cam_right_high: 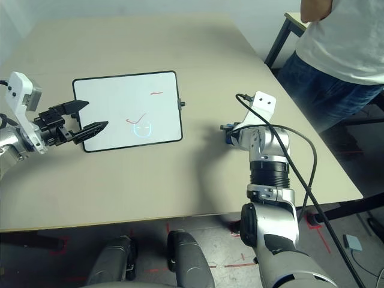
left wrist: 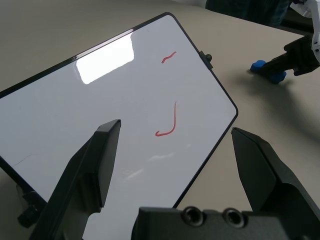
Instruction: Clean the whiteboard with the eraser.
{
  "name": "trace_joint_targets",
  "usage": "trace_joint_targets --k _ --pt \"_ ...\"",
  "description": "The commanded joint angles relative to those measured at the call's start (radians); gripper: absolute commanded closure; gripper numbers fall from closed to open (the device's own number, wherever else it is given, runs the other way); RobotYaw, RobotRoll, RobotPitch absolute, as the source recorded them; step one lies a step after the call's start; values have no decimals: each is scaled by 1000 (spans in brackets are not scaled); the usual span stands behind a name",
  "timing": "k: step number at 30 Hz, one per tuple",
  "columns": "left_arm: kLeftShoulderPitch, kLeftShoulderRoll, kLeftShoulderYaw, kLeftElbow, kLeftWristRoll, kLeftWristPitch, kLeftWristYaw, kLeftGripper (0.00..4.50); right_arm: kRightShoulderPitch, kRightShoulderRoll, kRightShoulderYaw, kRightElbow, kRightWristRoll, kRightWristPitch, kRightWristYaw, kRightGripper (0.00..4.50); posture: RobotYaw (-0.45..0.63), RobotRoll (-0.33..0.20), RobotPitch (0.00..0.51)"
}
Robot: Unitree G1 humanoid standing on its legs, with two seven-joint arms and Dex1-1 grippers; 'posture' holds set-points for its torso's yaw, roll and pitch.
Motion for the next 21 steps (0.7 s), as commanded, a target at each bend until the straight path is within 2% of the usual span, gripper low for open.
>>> trace_joint_targets --k 1,5,9,13,21 --pt "-5 -1 -4 5 3 9 -2 0 -36 -7 61 -82 -22 -145 53 3620 106 0 140" --pt "-17 -3 -12 14 7 6 -5 0 -97 26 122 -141 6 -310 173 3631 103 0 137" --pt "-29 -4 -20 26 11 4 -11 0 -132 78 174 -170 19 -335 231 3631 97 0 135" --pt "-40 -5 -31 38 15 0 -17 0 -147 125 231 -140 0 -376 264 3631 94 0 133" --pt "-41 -9 -30 42 20 -3 -24 0 -180 207 268 -5 -31 -467 273 3632 108 0 129"
